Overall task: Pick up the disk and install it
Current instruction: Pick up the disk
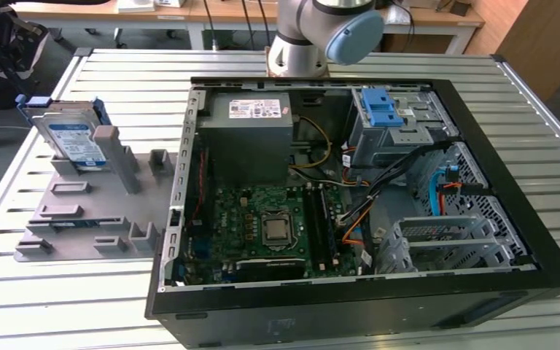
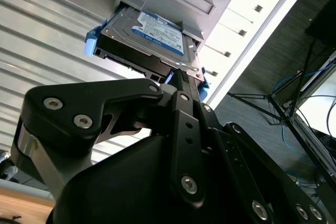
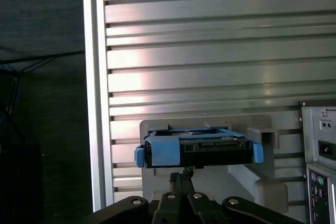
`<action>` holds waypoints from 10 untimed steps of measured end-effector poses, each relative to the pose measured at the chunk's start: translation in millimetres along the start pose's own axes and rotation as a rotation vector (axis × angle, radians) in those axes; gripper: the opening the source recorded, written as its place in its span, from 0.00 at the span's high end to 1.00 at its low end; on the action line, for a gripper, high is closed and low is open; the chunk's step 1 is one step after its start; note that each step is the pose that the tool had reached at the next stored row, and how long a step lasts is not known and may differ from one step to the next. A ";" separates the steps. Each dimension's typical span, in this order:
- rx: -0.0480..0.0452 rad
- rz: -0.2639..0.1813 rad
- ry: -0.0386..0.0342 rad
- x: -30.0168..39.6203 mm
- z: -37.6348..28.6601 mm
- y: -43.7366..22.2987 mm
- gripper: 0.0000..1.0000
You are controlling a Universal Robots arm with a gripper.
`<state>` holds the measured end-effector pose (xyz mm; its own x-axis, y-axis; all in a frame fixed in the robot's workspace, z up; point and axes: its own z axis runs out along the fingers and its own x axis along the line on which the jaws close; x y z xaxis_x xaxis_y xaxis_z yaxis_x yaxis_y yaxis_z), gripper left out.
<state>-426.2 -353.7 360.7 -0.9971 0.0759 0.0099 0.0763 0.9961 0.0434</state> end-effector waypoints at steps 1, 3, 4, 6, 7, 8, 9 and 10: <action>0.0000 0.000 -0.0001 0.1 0.0 0.0 0.89; 0.0000 0.000 0.0000 0.1 0.0 0.0 0.89; 0.0000 -0.001 0.0000 0.1 0.0 0.0 0.89; 0.0000 -0.004 0.0002 0.2 0.0 0.0 0.89; 0.0001 -0.007 0.0003 0.2 0.0 0.0 0.89; 0.0001 -0.010 0.0004 0.2 0.0 0.0 0.89; 0.0002 -0.013 0.0006 0.2 0.0 0.0 0.89; 0.0002 -0.019 0.0008 0.2 0.0 0.0 0.89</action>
<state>-426.5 -353.7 360.7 -0.9983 0.0573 0.0099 0.0577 0.9974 0.0434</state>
